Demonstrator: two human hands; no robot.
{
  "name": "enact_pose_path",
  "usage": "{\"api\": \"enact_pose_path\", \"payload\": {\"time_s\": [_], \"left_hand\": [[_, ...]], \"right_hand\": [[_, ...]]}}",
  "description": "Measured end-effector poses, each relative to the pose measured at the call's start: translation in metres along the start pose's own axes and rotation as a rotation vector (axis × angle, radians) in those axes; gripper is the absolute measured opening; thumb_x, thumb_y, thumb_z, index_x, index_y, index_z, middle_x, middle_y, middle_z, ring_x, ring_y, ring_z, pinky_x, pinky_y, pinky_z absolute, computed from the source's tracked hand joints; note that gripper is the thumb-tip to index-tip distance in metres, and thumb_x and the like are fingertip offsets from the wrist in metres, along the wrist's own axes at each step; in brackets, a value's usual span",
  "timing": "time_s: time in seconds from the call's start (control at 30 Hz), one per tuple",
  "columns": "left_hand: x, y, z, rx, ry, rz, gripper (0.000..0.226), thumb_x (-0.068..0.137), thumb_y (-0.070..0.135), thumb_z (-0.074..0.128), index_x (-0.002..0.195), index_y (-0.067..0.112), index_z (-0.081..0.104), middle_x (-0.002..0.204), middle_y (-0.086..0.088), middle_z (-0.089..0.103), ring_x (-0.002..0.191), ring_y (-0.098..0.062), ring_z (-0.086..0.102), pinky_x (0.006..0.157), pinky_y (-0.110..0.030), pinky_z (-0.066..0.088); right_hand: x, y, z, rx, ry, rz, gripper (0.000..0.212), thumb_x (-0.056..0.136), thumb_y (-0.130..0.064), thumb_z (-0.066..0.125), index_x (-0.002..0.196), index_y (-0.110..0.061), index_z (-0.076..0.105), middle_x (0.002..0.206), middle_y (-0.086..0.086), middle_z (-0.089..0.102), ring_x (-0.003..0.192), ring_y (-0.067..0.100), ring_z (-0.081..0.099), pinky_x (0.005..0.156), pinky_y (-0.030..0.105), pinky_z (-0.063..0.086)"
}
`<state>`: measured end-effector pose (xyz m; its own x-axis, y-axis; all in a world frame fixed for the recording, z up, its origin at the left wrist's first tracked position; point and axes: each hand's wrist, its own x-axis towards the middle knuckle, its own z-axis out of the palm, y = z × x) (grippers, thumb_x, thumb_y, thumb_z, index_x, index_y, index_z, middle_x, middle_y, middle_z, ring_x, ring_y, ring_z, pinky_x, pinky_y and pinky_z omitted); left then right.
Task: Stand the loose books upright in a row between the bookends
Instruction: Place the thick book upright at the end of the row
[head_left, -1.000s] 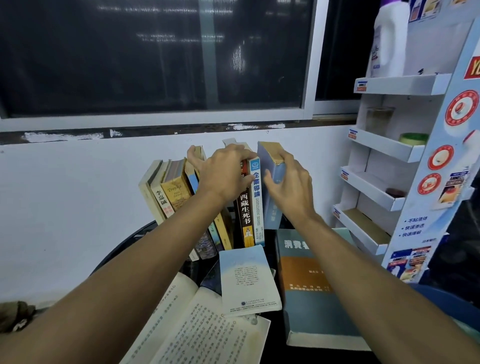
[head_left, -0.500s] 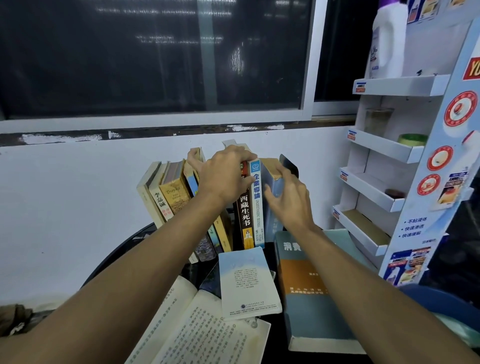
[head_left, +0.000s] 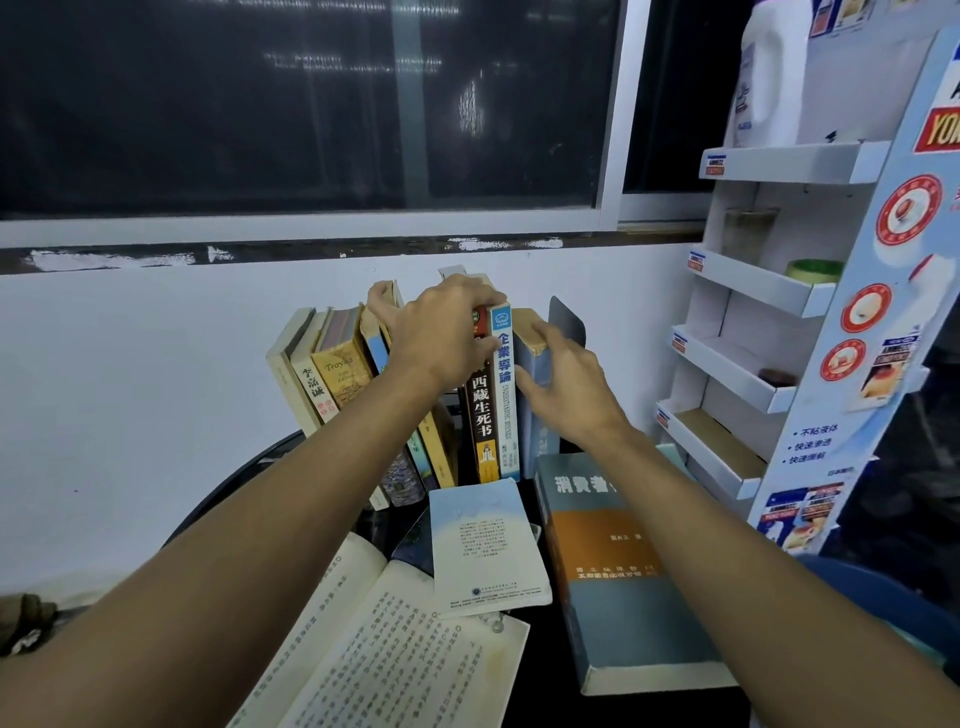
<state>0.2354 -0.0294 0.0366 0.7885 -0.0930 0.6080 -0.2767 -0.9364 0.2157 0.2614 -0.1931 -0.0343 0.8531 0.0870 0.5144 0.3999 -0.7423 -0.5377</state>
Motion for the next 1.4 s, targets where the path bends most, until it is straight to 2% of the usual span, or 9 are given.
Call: {"api": "enact_pose_path", "payload": {"time_s": [0.2, 0.43, 0.63, 0.73, 0.97, 1.03, 1.13, 1.27, 1.4], "left_hand": [[-0.002, 0.000, 0.000, -0.005, -0.001, -0.007, 0.039, 0.087, 0.038, 0.077, 0.124, 0.038, 0.066, 0.132, 0.012, 0.062, 0.124, -0.017, 0.058, 0.113, -0.062, 0.011], [-0.001, 0.003, -0.002, -0.038, -0.039, 0.007, 0.041, 0.090, 0.034, 0.076, 0.130, 0.034, 0.065, 0.137, 0.009, 0.059, 0.128, -0.019, 0.055, 0.111, -0.054, 0.021], [-0.002, 0.003, -0.003, -0.025, -0.024, 0.032, 0.043, 0.090, 0.034, 0.076, 0.131, 0.032, 0.064, 0.137, 0.009, 0.060, 0.127, -0.018, 0.056, 0.109, -0.049, 0.028], [-0.002, 0.002, 0.000, -0.016, -0.017, 0.024, 0.043, 0.088, 0.035, 0.077, 0.130, 0.034, 0.065, 0.138, 0.010, 0.059, 0.126, -0.019, 0.057, 0.111, -0.054, 0.027], [-0.003, 0.003, 0.001, 0.026, 0.012, 0.039, 0.042, 0.089, 0.036, 0.075, 0.130, 0.036, 0.064, 0.139, 0.013, 0.058, 0.126, -0.016, 0.056, 0.106, -0.047, 0.021], [-0.004, 0.003, 0.002, 0.013, 0.017, 0.049, 0.042, 0.088, 0.035, 0.077, 0.128, 0.035, 0.064, 0.137, 0.011, 0.059, 0.123, -0.017, 0.059, 0.110, -0.054, 0.021], [-0.005, 0.006, 0.000, -0.019, -0.002, 0.050, 0.044, 0.090, 0.029, 0.076, 0.132, 0.029, 0.064, 0.140, 0.006, 0.057, 0.125, -0.018, 0.057, 0.107, -0.044, 0.018], [-0.004, 0.006, 0.001, -0.074, -0.046, 0.084, 0.048, 0.091, 0.024, 0.074, 0.137, 0.023, 0.059, 0.140, 0.000, 0.056, 0.128, -0.021, 0.053, 0.105, -0.040, 0.039], [-0.005, 0.002, 0.007, -0.064, -0.111, 0.045, 0.058, 0.088, 0.030, 0.075, 0.142, 0.029, 0.053, 0.152, -0.001, 0.046, 0.141, -0.024, 0.040, 0.115, -0.060, 0.032]], "right_hand": [[-0.003, -0.004, -0.012, 0.028, -0.104, 0.013, 0.060, 0.101, -0.044, 0.052, 0.152, -0.028, 0.024, 0.139, 0.009, 0.055, 0.115, 0.025, 0.060, 0.087, 0.035, 0.050], [-0.002, 0.001, -0.024, 0.134, -0.359, -0.059, 0.089, 0.090, -0.014, 0.070, 0.148, -0.050, 0.013, 0.138, 0.002, 0.052, 0.119, 0.018, 0.057, 0.097, 0.037, 0.054], [0.000, 0.014, -0.028, 0.158, -0.386, -0.048, 0.088, 0.093, -0.017, 0.070, 0.150, -0.054, 0.014, 0.134, -0.007, 0.056, 0.107, 0.001, 0.061, 0.081, 0.016, 0.054], [0.002, 0.018, -0.028, 0.143, -0.380, -0.054, 0.084, 0.096, -0.016, 0.066, 0.151, -0.052, 0.015, 0.131, -0.012, 0.052, 0.113, 0.005, 0.057, 0.088, 0.023, 0.054], [-0.004, 0.020, -0.020, 0.148, -0.289, -0.075, 0.070, 0.099, -0.015, 0.061, 0.150, -0.043, 0.022, 0.128, -0.010, 0.050, 0.113, 0.007, 0.052, 0.076, 0.012, 0.053], [-0.006, 0.017, -0.019, 0.135, -0.265, -0.074, 0.068, 0.100, -0.016, 0.059, 0.149, -0.043, 0.021, 0.128, -0.010, 0.049, 0.113, 0.006, 0.052, 0.080, 0.018, 0.056], [-0.014, 0.011, -0.019, 0.159, -0.239, -0.072, 0.068, 0.101, -0.017, 0.057, 0.149, -0.046, 0.019, 0.135, -0.005, 0.053, 0.112, 0.007, 0.055, 0.086, 0.031, 0.057], [-0.024, 0.010, -0.020, 0.165, -0.244, -0.056, 0.078, 0.100, -0.020, 0.059, 0.152, -0.047, 0.008, 0.136, -0.001, 0.055, 0.110, 0.008, 0.058, 0.086, 0.038, 0.058], [-0.033, 0.010, -0.031, 0.119, -0.231, -0.037, 0.080, 0.099, -0.025, 0.061, 0.156, -0.036, 0.005, 0.145, 0.000, 0.050, 0.113, 0.004, 0.052, 0.092, 0.034, 0.054]]}}
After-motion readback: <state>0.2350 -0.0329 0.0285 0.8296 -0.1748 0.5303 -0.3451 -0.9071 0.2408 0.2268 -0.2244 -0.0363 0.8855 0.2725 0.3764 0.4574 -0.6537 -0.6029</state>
